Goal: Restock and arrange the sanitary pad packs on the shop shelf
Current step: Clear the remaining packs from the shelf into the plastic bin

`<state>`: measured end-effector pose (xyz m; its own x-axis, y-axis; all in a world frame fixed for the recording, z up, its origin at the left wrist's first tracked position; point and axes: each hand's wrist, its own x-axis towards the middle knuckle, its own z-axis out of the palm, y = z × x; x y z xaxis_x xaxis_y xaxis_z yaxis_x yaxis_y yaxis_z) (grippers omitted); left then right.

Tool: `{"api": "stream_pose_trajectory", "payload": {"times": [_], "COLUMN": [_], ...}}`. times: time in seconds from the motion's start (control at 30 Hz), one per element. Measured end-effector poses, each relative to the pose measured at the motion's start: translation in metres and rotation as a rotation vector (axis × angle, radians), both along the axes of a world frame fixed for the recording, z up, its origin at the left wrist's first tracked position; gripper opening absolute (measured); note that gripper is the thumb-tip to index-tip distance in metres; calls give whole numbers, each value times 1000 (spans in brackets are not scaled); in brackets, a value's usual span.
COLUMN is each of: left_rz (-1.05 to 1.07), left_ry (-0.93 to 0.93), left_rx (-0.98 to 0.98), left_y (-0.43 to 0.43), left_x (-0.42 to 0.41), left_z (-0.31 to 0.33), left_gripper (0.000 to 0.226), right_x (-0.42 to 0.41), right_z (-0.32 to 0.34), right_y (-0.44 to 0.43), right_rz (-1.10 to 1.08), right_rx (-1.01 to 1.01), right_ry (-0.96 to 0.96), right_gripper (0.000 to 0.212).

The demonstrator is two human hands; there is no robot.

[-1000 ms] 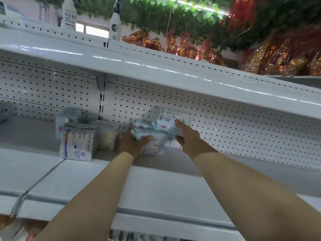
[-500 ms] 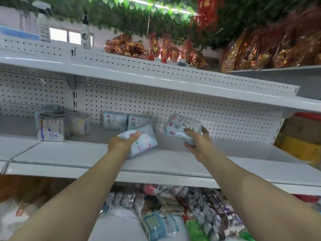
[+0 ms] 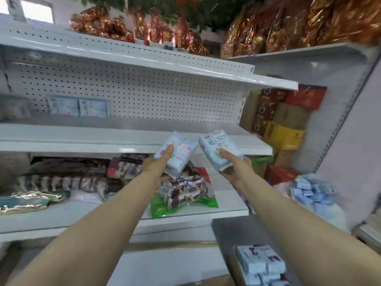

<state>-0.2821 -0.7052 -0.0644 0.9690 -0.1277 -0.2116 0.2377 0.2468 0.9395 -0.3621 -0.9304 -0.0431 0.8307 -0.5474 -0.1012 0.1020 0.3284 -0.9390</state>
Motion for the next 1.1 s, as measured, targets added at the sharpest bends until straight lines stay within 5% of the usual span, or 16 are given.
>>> {"api": "stream_pose_trajectory", "payload": {"times": [0.07,0.37,0.57,0.73,0.8,0.9,1.1], "left_rz": [-35,-143,-209,-244,-206,-178,-112], "left_ry": [48,262,420,537,574,642,766], "left_rx": [6,41,34,52,66,62,171], "left_y": [-28,-113,-155,-186,-197,-214,-237], "left_x": [-26,-73,-78,-67,-62,-57,-55], "left_z": [-18,-119,-189,-246,-270,-297,-358], "left_gripper": [96,53,38,81,73,45,54], "right_x": [-28,-88,-102,-94,-91,-85,-82], "right_z": [-21,-135,-207,-264,-289,-328,-402], "right_y": [-29,-106,-137,-162,-169,-182,-197], "right_rz": [-17,-118,-82,-71,-66,-41,-23], "right_rx": [29,97,162,236,270,282,352], "right_ry": [21,214,325,417,457,508,676], "right_gripper": [54,64,40,37,33,53,91]}}
